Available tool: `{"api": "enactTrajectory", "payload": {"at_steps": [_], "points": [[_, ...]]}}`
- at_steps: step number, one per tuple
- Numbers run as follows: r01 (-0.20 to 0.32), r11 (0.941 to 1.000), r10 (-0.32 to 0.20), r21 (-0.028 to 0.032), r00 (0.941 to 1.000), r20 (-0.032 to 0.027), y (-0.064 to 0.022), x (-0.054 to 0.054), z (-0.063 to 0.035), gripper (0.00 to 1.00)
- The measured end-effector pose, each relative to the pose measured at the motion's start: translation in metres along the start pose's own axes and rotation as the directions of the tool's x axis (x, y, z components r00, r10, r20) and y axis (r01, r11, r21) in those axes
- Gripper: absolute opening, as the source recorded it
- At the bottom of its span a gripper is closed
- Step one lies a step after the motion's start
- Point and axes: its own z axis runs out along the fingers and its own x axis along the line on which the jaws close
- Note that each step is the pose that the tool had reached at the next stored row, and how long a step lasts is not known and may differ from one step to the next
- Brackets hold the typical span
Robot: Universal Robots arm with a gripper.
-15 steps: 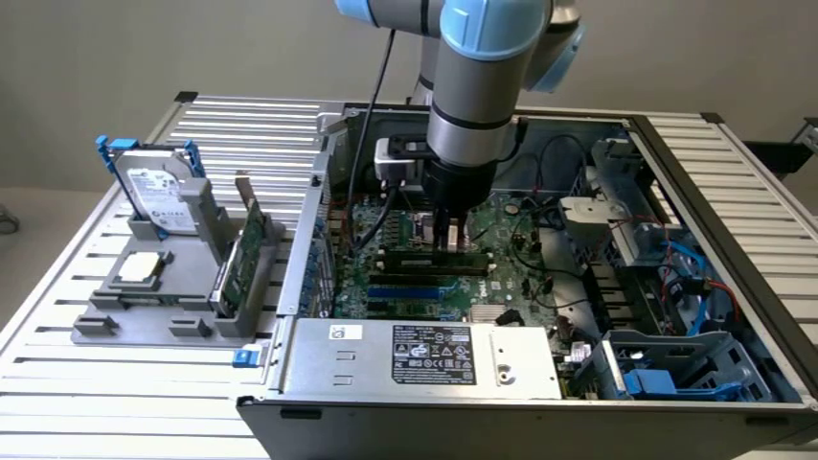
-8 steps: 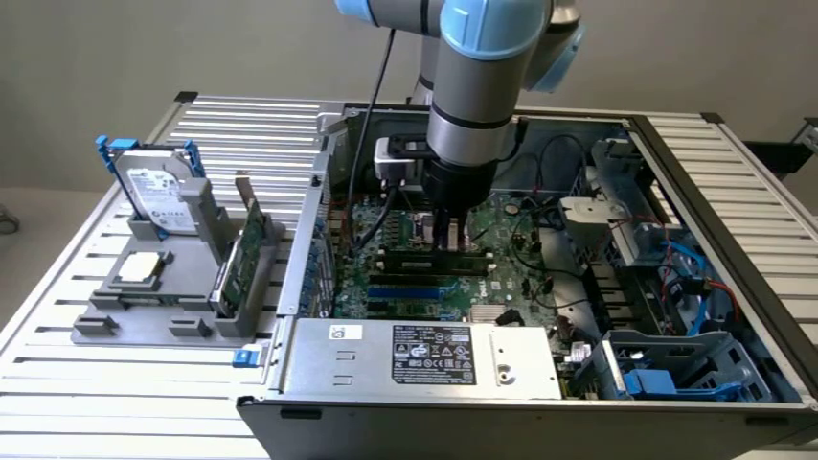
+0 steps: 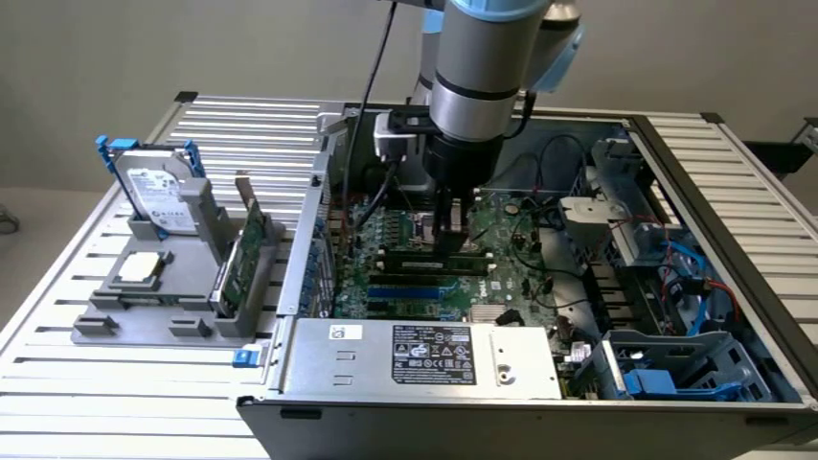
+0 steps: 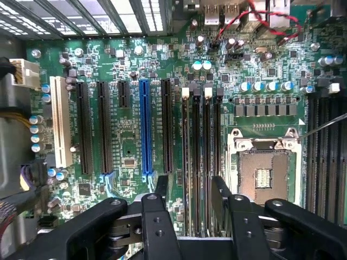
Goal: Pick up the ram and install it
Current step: 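Insert the ram into the slot, then press down the ram until it locks into place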
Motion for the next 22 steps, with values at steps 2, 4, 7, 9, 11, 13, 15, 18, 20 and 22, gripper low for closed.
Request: {"api": "enactTrajectory", "payload": {"at_steps": [2,4,7,9,11,13,15,18,20,22], "points": [[0.000,1.0000,0.000,-0.0026,1.0000,0.0000,0.0000,0.0000,-0.0010,0.43],[0.000,1.0000,0.000,-0.0038,1.0000,0.0000,0.0000,0.0000,-0.0010,0.36],[0.000,1.0000,0.000,-0.0050,1.0000,-0.0002,0.0000,0.0000,-0.0011,0.24],[0.000,1.0000,0.000,-0.0059,1.0000,-0.0002,0.0000,0.0000,-0.0011,0.13],[0.000,1.0000,0.000,-0.0068,1.0000,-0.0003,-0.0001,0.0000,-0.0011,0.11],[0.000,1.0000,0.000,-0.0076,1.0000,-0.0001,-0.0001,0.0000,-0.0011,0.11],[0.000,1.0000,0.000,-0.0084,1.0000,-0.0001,-0.0001,0.0000,-0.0011,0.11],[0.000,1.0000,0.000,-0.0097,1.0000,0.0000,-0.0001,0.0000,-0.0011,0.11],[0.000,0.9999,0.000,-0.0106,1.0000,0.0000,-0.0002,0.0000,-0.0011,0.11],[0.000,0.9999,0.000,-0.0113,1.0000,0.0000,-0.0002,0.0000,-0.0011,0.11]]}}
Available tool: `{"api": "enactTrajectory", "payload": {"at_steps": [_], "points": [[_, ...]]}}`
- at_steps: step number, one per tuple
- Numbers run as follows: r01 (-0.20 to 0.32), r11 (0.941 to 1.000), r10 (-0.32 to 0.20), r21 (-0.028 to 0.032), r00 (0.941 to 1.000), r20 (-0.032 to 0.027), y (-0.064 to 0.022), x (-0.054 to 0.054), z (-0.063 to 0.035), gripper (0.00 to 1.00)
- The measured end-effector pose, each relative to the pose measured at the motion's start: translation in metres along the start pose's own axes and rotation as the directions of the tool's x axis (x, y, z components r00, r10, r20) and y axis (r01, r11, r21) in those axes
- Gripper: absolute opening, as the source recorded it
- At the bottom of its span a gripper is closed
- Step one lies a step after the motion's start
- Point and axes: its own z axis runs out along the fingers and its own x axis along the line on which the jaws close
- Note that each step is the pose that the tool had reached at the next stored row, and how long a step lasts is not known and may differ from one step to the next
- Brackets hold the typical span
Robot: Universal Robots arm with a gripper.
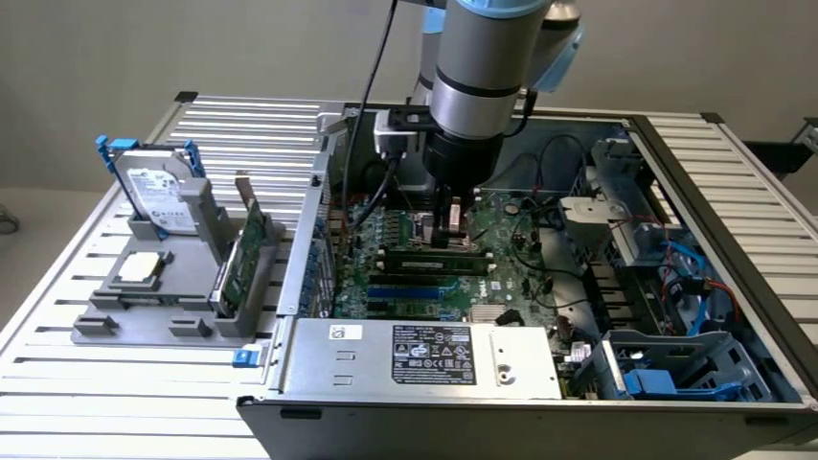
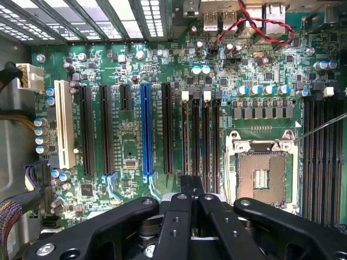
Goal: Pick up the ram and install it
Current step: 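Press down the ram until it locks into place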
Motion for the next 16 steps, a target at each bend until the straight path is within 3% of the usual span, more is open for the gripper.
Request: {"api": "enactTrajectory", "payload": {"at_steps": [9,16], "points": [[0.006,1.0000,-0.006,0.0000,1.0000,-0.0002,0.0054,0.000,0.0044,0.11],[0.041,0.9992,-0.041,0.0001,0.9992,-0.0022,0.0053,-0.001,0.0114,0.11]]}}
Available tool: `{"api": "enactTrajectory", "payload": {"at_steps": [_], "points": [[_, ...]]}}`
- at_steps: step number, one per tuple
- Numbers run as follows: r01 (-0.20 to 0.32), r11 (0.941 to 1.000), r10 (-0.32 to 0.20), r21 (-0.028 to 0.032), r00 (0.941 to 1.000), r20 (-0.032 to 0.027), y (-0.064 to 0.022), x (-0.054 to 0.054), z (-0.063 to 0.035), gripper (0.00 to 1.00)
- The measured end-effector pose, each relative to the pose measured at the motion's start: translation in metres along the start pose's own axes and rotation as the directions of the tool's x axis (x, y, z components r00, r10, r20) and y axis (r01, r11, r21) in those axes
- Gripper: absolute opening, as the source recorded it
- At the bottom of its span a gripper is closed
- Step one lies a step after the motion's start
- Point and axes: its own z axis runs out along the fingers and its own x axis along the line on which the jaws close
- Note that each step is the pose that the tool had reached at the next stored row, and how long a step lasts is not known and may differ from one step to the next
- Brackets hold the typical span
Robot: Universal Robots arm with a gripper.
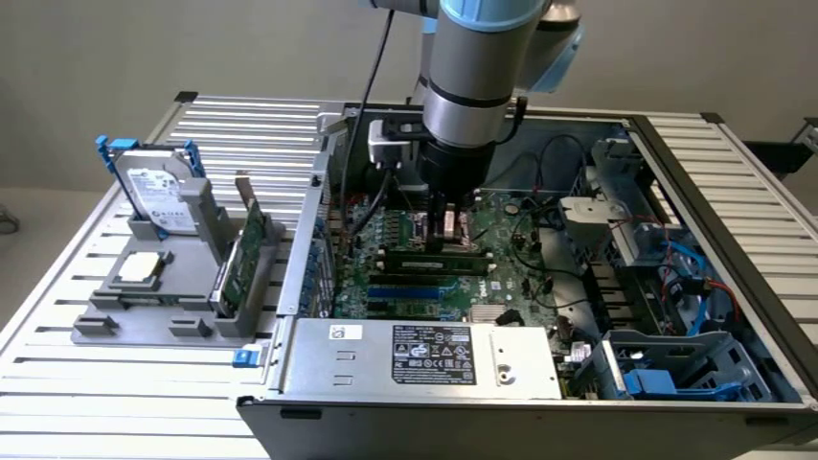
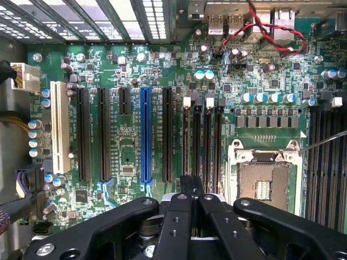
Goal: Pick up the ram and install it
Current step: 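Press down the ram until it locks into place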
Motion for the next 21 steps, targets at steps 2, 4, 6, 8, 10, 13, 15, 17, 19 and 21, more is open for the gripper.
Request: {"api": "enactTrajectory", "payload": {"at_steps": [2,4,6,8,10,13,15,17,19,21], "points": [[0.013,0.9999,-0.013,0.0000,0.9999,-0.0008,-0.0001,-0.0003,0.0022,0.11],[0.023,0.9997,-0.023,0.0000,0.9997,-0.0014,-0.0002,-0.0006,0.0043,0.11],[0.030,0.9996,-0.030,0.0000,0.9996,-0.0018,-0.0003,-0.0009,0.0063,0.11],[0.032,0.9995,-0.032,0.0000,0.9995,-0.0020,-0.0004,-0.0009,0.0078,0.11],[0.032,0.9995,-0.032,-0.0001,0.9995,-0.0021,-0.0004,-0.0009,0.0083,0.11],[0.032,0.9995,-0.032,0.0000,0.9995,-0.0014,-0.0004,-0.0010,0.0084,0.11],[0.032,0.9995,-0.032,0.0002,0.9995,-0.0002,-0.0004,-0.0013,0.0086,0.11],[0.032,0.9995,-0.032,0.0003,0.9995,0.0030,-0.0004,-0.0016,0.0086,0.11],[0.032,0.9995,-0.032,0.0003,0.9995,0.0050,-0.0004,-0.0016,0.0086,0.11],[0.032,0.9995,-0.032,0.0002,0.9995,0.0056,-0.0004,-0.0016,0.0085,0.11]]}}
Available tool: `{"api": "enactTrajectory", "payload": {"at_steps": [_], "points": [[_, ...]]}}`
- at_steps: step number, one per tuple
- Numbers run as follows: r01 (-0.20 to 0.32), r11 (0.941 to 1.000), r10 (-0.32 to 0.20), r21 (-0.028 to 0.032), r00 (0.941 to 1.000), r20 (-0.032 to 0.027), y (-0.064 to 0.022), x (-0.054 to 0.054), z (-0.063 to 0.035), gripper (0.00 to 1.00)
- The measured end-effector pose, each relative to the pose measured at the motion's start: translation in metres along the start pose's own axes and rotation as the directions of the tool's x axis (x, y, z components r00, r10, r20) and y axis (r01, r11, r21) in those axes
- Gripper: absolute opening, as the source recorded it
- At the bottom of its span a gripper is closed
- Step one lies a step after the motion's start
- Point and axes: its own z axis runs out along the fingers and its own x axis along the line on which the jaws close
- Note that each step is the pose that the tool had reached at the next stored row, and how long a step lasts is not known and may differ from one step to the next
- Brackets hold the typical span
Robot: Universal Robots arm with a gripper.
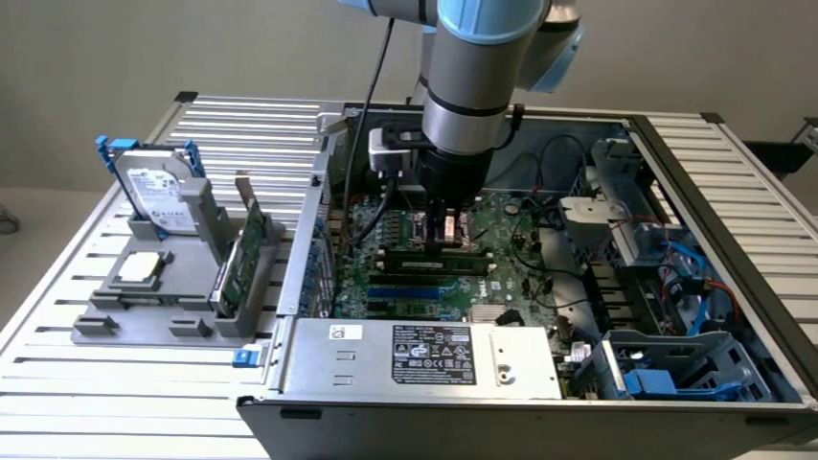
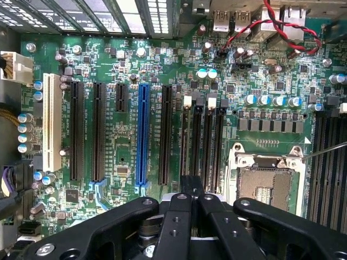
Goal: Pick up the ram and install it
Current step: 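Press down the ram until it locks into place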
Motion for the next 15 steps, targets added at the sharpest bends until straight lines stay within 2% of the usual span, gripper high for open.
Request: {"api": "enactTrajectory", "payload": {"at_steps": [15], "points": [[0.000,1.0000,0.000,0.0002,1.0000,0.0030,0.0000,0.0000,0.0074,0.11]]}}
